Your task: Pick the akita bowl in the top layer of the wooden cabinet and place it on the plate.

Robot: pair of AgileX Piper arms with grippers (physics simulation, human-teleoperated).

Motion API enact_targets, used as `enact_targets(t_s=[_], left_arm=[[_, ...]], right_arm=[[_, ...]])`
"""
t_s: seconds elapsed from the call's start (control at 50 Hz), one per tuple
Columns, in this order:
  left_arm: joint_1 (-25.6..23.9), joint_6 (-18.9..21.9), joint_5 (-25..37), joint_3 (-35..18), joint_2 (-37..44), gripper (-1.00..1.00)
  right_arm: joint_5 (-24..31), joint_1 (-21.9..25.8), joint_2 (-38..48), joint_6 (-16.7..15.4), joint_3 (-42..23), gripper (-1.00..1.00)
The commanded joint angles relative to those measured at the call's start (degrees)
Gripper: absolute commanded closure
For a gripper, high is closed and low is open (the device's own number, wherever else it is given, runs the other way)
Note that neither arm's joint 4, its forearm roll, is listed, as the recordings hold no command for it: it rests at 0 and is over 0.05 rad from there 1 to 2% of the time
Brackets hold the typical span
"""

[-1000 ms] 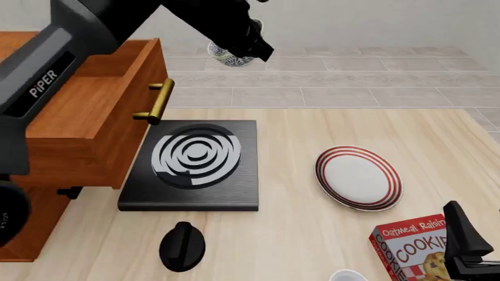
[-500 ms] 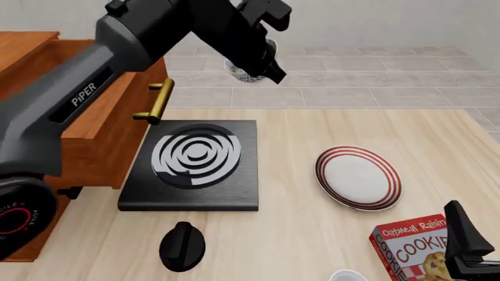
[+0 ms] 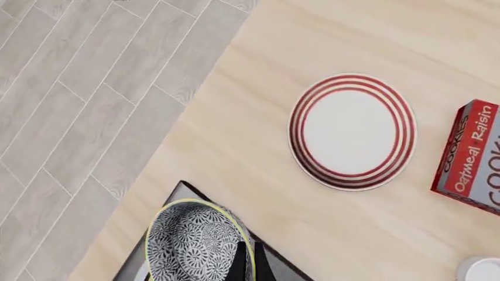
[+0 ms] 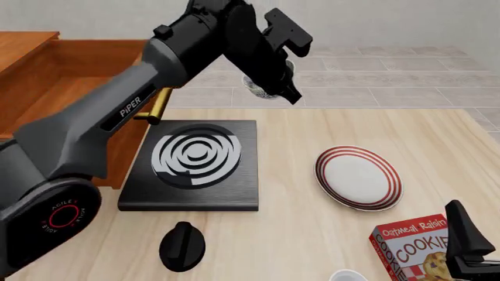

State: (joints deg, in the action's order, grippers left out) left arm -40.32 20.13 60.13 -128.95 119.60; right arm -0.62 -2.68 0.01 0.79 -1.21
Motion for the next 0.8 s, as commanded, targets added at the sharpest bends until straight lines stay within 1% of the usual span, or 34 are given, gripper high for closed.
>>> enact_targets(t_s=[0.02, 0.12, 0.16, 0.26, 0.46, 0.54, 0.56, 0.6, 0.62, 0.66, 0.72, 0.8], left_arm=[[-1.7, 1.4, 0.6, -2.2, 2.3, 1.0], [-2.8, 1.8, 0.1, -1.3, 2.7, 1.0], [-2.9, 1.9, 0.3, -2.1, 3.5, 1.0], [-2.7, 2.1, 1.0, -5.3, 6.5, 1.0], [-3.7, 2.1, 3.2, -11.9, 11.9, 1.0], [-4.7, 1.6, 3.5, -13.3, 13.3, 1.0], [-5.6, 1.0, 3.6, -13.7, 13.4, 1.0], [-6.1, 1.2, 3.9, -13.8, 14.0, 1.0], [-6.6, 0.6, 4.3, -14.8, 14.6, 1.0], [-6.6, 0.9, 4.6, -15.8, 15.4, 1.0], [-7.1, 0.4, 6.0, -19.0, 17.6, 1.0], [-8.0, -0.1, 6.6, -20.7, 19.2, 1.0]], right_arm=[[0.0, 0.0, 0.0, -0.2, 0.0, -1.0], [0.0, 0.1, 0.0, -0.2, 0.0, -1.0], [0.0, 0.1, 0.0, -0.3, 0.0, -1.0], [0.0, 0.1, 0.0, -0.3, 0.0, -1.0], [0.0, 0.2, 0.0, -0.2, 0.2, -1.0], [0.0, 0.2, 0.0, -0.2, 0.2, -1.0], [-0.1, 0.2, 0.0, -0.2, 0.2, -1.0], [-0.1, 0.2, 0.0, -0.2, 0.2, -1.0], [-0.1, 0.2, 0.0, -0.2, 0.2, -1.0], [-0.1, 0.1, 0.0, -0.1, 0.2, -1.0], [-0.1, 0.1, 0.0, -0.1, 0.2, -1.0], [-0.1, 0.1, 0.0, -0.2, 0.2, -1.0]])
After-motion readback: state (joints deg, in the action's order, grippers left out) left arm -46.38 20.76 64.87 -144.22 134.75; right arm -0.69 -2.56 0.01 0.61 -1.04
